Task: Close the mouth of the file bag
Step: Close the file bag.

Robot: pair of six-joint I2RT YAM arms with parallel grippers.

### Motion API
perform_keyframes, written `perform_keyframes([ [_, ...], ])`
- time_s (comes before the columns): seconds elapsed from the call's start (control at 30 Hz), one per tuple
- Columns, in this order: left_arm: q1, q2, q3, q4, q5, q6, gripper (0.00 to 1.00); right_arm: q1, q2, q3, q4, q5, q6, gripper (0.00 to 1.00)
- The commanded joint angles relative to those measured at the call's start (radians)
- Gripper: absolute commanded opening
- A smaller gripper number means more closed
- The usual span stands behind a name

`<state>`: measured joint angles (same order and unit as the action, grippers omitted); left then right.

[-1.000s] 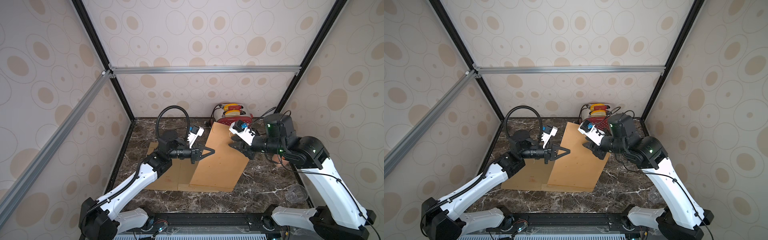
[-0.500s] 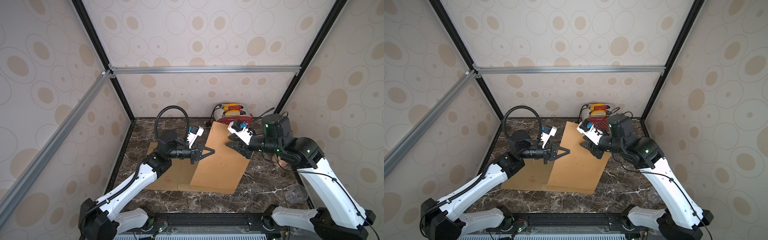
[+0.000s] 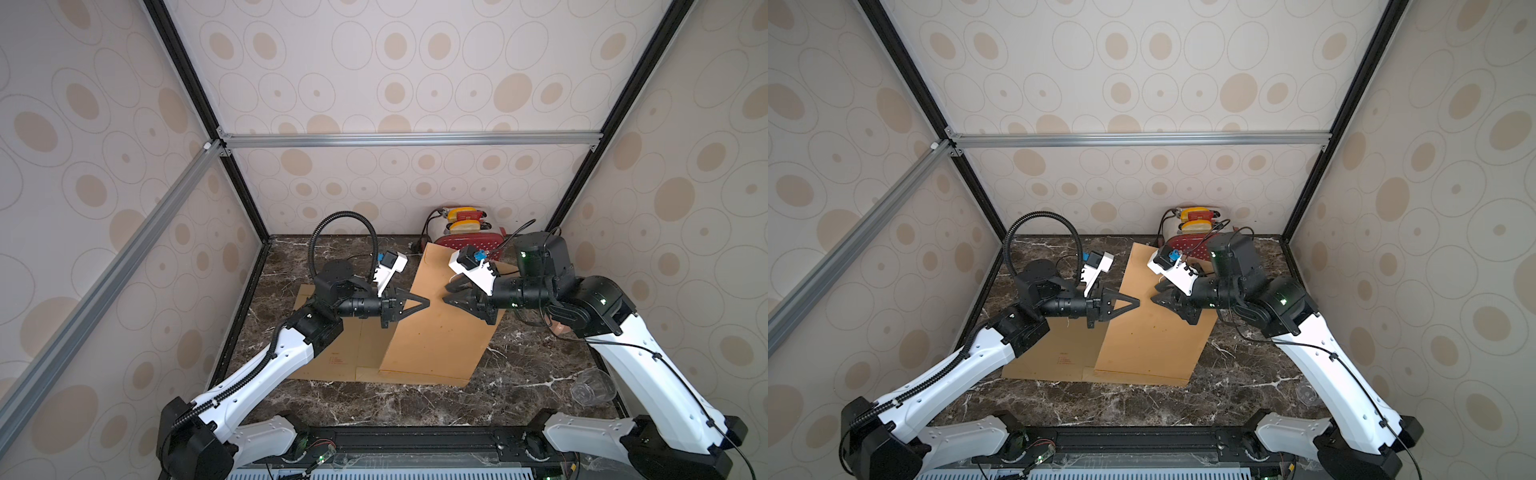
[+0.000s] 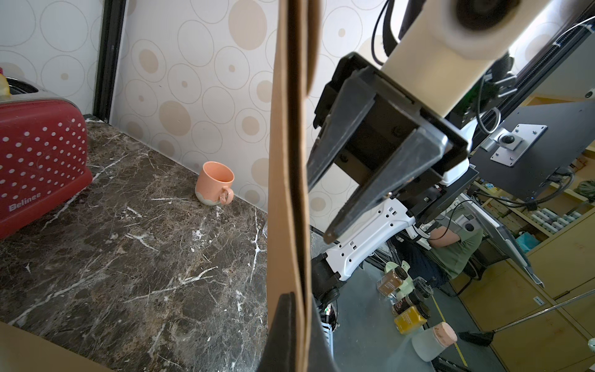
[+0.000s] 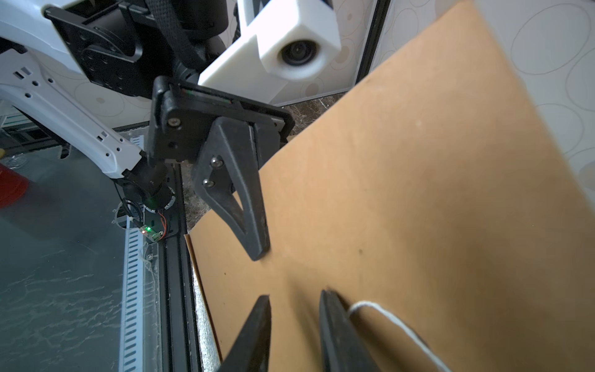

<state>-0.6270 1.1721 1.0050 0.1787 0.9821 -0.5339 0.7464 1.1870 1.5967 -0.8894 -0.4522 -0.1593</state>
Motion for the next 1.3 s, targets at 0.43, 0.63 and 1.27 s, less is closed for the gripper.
perform_keyframes([
  [0.43,-0.008,-0.017,0.034,0.056,0.023,-0.007,0.00,-0.004,-0.270,-0.271,0.177,-0.073,0.080,0.29],
  [0.63,-0.008,-0.015,0.035,0.057,0.024,-0.011,0.00,-0.003,-0.294,-0.243,0.240,0.030,-0.048,0.31],
  [1.27,-0.008,-0.014,0.026,0.088,0.035,-0.030,0.00,-0.003,-0.209,-0.322,0.405,0.101,-0.051,0.27],
])
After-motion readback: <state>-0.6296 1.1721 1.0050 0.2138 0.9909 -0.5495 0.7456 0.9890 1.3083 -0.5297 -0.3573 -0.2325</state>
